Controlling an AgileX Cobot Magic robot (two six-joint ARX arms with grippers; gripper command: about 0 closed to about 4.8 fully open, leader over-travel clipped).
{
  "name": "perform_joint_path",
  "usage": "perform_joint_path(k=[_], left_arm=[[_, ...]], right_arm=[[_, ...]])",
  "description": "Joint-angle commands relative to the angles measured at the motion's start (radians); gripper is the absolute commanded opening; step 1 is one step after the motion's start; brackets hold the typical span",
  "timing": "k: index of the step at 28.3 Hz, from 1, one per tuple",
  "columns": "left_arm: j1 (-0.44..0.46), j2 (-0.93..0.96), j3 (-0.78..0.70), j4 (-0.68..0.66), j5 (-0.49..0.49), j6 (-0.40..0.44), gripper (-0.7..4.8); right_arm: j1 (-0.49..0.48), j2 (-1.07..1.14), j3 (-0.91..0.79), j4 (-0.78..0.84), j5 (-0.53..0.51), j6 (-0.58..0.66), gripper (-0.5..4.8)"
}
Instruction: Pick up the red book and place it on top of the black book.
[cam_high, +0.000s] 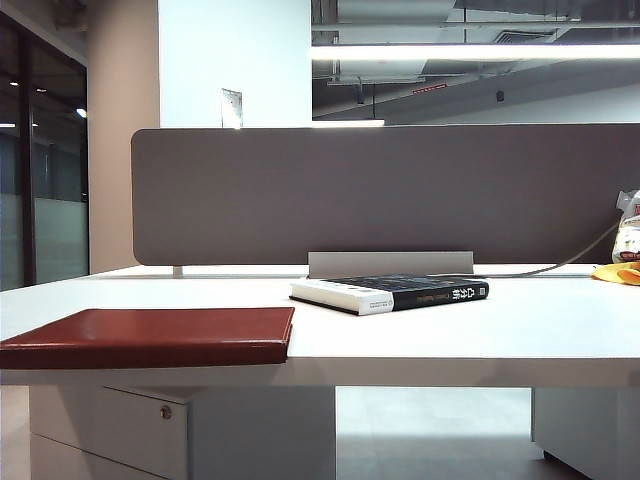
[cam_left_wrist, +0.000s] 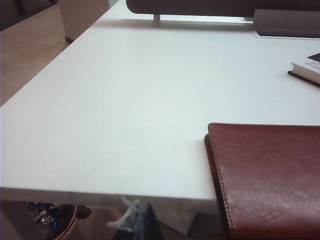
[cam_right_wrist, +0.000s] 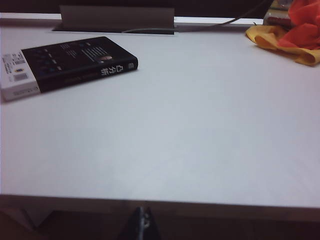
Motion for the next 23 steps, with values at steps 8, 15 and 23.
perform_joint_path(k=[8, 15, 23], left_arm=[[0.001, 0.0, -0.003, -0.018, 0.005, -0.004, -0.05], [0.002, 0.0, -0.003, -0.016, 0.003, -0.056, -0.05], [0.001, 0.0, -0.003, -0.01, 0.004, -0.136, -0.05]], right_arm=[[0.001, 0.0, -0.003, 0.084, -0.014, 0.013, -0.05], [0.0, 0.0, -0.003, 0.087, -0.051, 0.011, -0.05], [0.0, 0.0, -0.003, 0.109, -0.052, 0.012, -0.05]])
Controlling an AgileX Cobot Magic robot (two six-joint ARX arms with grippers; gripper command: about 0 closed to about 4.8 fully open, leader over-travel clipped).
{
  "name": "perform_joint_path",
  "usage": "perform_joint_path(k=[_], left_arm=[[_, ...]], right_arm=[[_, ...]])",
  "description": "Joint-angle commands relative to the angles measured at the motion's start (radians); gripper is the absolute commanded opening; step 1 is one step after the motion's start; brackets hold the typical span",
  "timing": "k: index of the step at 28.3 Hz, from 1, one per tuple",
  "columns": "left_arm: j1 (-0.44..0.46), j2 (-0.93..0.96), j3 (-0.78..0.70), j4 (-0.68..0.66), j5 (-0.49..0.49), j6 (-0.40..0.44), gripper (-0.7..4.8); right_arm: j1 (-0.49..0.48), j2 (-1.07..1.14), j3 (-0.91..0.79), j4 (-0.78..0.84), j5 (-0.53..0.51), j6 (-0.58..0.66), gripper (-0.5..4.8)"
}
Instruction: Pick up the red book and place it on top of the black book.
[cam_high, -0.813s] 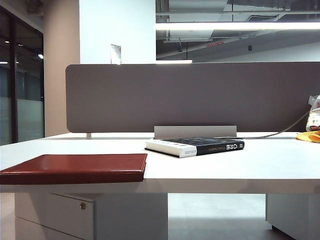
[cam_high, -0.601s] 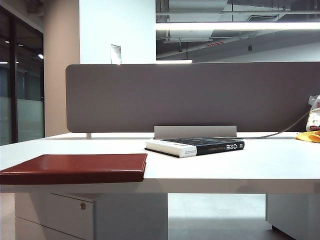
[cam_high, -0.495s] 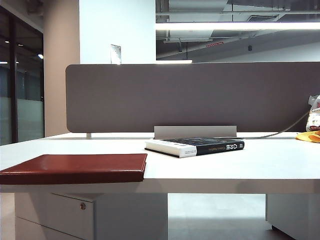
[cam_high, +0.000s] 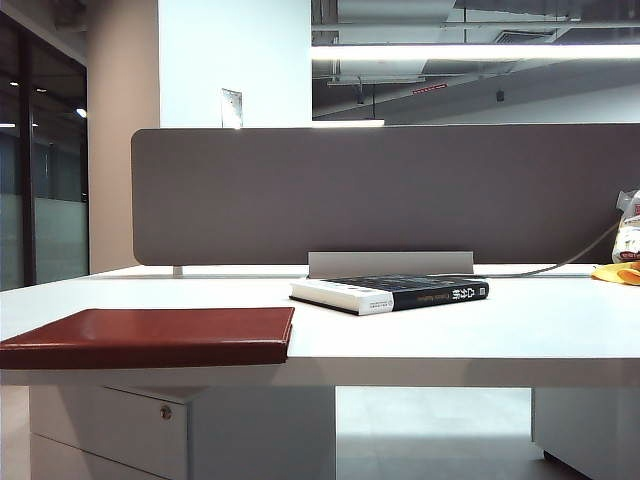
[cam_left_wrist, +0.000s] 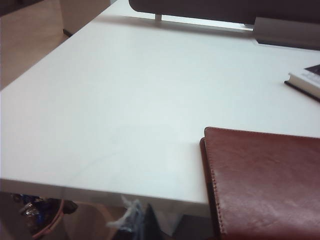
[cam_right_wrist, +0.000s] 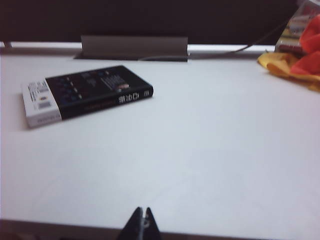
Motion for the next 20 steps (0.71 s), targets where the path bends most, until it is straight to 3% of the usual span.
perform_joint_path(k=[1, 4, 10, 20], left_arm=[[0.002, 0.0, -0.003, -0.01, 0.004, -0.054, -0.05], [0.001, 0.0, -0.003, -0.01, 0.006, -0.089, -0.05], [0.001, 0.0, -0.002, -0.009, 0.139, -0.232, -0.05], [0.001, 0.0, -0.002, -0.002, 0.229, -0.422, -0.05]], right_arm=[[0.0, 0.0, -0.003, 0.018, -0.003, 0.002, -0.05], [0.0, 0.0, -0.003, 0.018, -0.003, 0.03, -0.05], [0.0, 0.0, -0.003, 0.018, -0.003, 0.076, -0.06], [0.001, 0.0, 0.002, 0.019, -0.011, 0.134, -0.06]])
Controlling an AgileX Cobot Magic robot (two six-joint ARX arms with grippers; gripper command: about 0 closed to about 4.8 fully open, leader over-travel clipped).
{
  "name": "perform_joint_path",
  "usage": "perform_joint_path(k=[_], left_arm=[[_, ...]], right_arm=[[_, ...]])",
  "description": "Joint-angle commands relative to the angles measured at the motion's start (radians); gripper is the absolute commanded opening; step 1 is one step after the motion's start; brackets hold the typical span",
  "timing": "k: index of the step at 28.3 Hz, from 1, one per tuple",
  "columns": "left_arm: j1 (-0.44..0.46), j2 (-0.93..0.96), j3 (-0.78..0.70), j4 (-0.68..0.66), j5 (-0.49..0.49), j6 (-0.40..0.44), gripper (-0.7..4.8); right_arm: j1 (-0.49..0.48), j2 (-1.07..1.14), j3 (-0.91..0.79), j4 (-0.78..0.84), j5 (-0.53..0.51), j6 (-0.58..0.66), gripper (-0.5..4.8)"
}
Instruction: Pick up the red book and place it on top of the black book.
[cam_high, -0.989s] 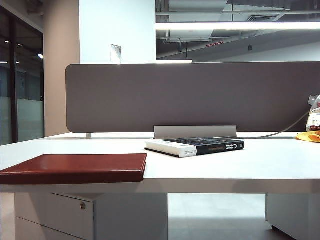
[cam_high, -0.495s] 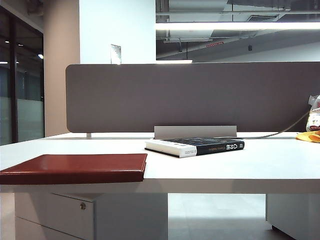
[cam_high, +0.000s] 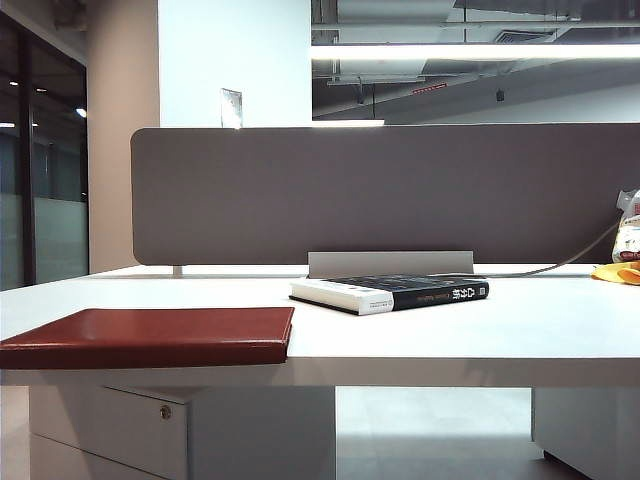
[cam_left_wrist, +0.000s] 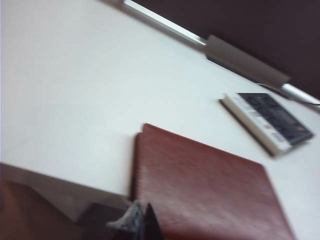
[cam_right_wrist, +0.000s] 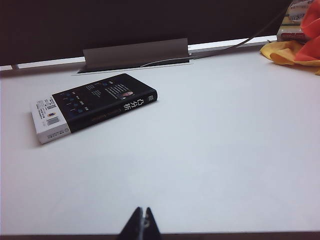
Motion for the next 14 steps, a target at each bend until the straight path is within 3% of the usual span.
perform_joint_path(k=[1, 9, 14], left_arm=[[0.001, 0.0, -0.001, -0.013, 0.048, -0.093, -0.05], [0.001, 0.0, -0.001, -0.006, 0.148, -0.27, -0.05], [0.001, 0.0, 0.0, -0.004, 0.175, -0.273, -0.05]], right_arm=[[0.001, 0.0, 0.002, 0.017, -0.02, 0.008, -0.06], [0.002, 0.0, 0.022, 0.013, -0.029, 0.029, -0.06], [0.002, 0.0, 0.061, -0.006, -0.077, 0.059, -0.06]])
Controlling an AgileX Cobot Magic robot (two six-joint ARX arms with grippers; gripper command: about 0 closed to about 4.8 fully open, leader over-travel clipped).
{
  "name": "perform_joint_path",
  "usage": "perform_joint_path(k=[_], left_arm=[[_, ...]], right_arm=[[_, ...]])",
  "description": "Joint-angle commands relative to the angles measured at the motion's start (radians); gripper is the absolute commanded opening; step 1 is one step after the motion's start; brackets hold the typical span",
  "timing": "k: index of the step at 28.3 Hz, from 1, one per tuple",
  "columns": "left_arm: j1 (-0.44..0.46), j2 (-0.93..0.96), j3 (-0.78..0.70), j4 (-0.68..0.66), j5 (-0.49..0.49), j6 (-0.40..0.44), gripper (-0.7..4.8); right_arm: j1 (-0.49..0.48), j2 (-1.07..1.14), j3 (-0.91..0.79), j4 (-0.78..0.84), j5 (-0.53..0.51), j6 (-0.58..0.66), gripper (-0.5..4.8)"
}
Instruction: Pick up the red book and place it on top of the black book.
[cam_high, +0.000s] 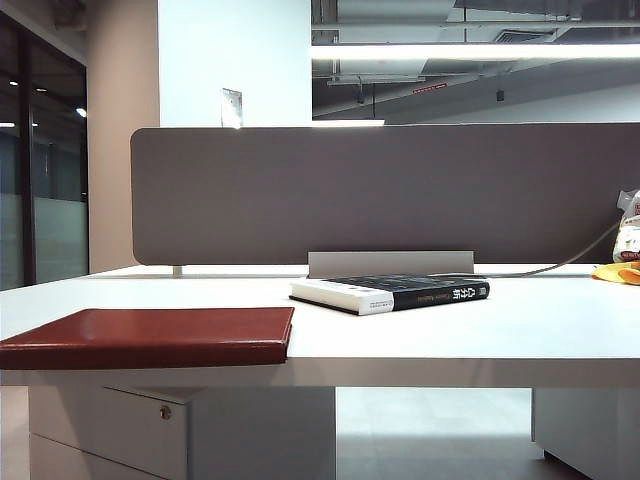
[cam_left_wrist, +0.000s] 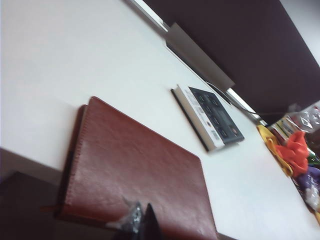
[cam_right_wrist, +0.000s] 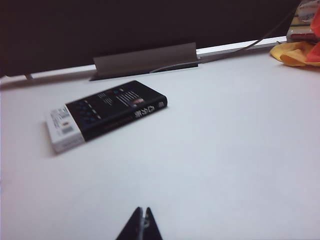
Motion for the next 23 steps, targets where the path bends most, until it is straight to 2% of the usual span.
perform_joint_path(k=[1, 8, 17, 23], left_arm=[[0.001, 0.0, -0.001, -0.015, 0.026, 0.005, -0.05], [0.001, 0.0, -0.001, -0.015, 0.026, 0.054, -0.05], [0.001, 0.0, -0.001, -0.015, 0.025, 0.13, -0.05], [0.001, 0.0, -0.001, -0.015, 0.026, 0.158, -0.05]], right_arm=[[0.001, 0.0, 0.044, -0.012, -0.048, 0.014, -0.06], [0.002, 0.0, 0.124, -0.032, -0.055, 0.087, -0.06], [0.001, 0.071, 0.258, -0.174, -0.077, 0.087, -0.06], [0.001, 0.167, 0.359, -0.202, -0.112, 0.083, -0.06]])
